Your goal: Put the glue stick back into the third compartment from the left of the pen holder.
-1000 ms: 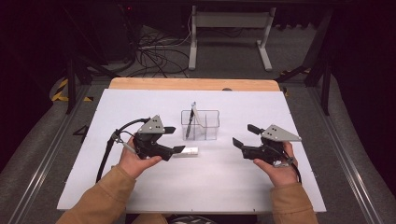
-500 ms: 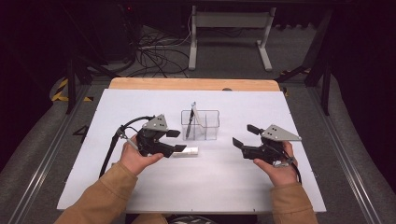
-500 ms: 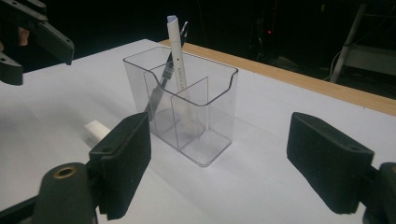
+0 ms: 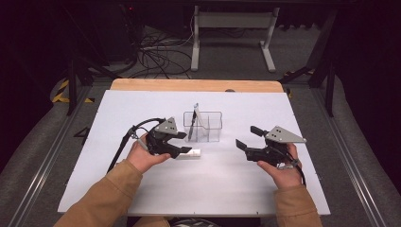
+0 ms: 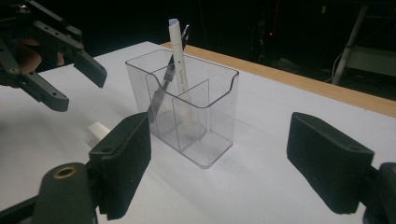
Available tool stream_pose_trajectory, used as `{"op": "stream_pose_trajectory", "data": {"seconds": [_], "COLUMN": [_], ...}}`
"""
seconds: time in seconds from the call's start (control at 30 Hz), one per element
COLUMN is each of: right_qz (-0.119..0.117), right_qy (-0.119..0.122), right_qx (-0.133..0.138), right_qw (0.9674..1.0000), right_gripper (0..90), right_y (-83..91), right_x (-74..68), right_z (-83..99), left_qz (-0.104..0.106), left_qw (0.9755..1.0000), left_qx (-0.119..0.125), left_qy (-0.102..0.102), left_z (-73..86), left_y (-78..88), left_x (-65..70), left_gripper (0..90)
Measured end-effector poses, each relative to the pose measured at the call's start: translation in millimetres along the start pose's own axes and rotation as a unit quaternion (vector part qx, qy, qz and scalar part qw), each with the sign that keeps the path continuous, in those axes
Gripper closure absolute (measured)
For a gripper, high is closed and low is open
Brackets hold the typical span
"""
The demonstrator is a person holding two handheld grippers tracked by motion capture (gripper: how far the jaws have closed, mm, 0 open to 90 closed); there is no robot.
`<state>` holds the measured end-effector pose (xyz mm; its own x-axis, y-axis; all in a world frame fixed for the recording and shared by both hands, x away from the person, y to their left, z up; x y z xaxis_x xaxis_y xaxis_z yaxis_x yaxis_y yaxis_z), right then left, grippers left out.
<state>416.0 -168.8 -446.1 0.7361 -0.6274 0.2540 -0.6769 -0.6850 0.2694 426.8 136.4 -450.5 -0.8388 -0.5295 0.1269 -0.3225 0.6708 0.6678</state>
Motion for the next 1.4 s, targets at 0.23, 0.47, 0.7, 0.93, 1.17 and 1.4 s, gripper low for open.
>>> {"op": "stream_pose_trajectory", "data": {"seconds": [0.23, 0.47, 0.7, 0.93, 1.17, 1.4], "right_qz": [-0.001, -0.003, -0.004, -0.002, -0.004, -0.006], "right_qy": [0.001, 0.003, 0.003, 0.001, 0.002, 0.001], "right_qx": [0.001, 0.000, -0.001, 0.001, -0.001, -0.003], "right_qw": [1.0000, 1.0000, 1.0000, 1.0000, 1.0000, 1.0000], "right_gripper": [22.1, 22.0, 22.0, 22.1, 22.0, 22.0], "right_y": [0.0, -0.2, 0.0, 1.2, 0.7, -0.6], "right_x": [0.1, 0.3, 0.4, 1.7, 1.4, -0.1], "right_z": [0.0, 0.3, 0.4, 0.3, 0.9, 1.2], "left_qz": [0.005, 0.000, 0.001, -0.003, -0.007, -0.012], "left_qw": [0.9994, 0.9981, 0.9955, 0.9937, 0.9915, 0.9883], "left_qx": [-0.028, -0.056, -0.087, -0.104, -0.119, -0.141], "left_qy": [-0.021, -0.026, -0.038, -0.042, -0.052, -0.057], "left_z": [-4.3, -4.6, -3.4, -1.8, -2.3, 0.6], "left_y": [-13.7, -28.8, -42.7, -55.9, -64.0, -70.7], "left_x": [1.1, -0.6, -2.4, -2.9, -2.3, -3.8], "left_gripper": [42.2, 42.3, 43.1, 44.2, 46.1, 49.3]}}
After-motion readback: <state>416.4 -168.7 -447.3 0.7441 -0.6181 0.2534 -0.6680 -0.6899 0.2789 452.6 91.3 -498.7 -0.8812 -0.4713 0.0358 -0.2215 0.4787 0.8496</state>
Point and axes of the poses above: each handheld gripper's, and its own axes: y roughly backward along the jaws, z roughly out of its underside, x roughly to its right, the point moved 4 cm from there along -y, roughly forward along the jaws, and after that the axes turned 15 degrees about y, right-handed, at the moved point
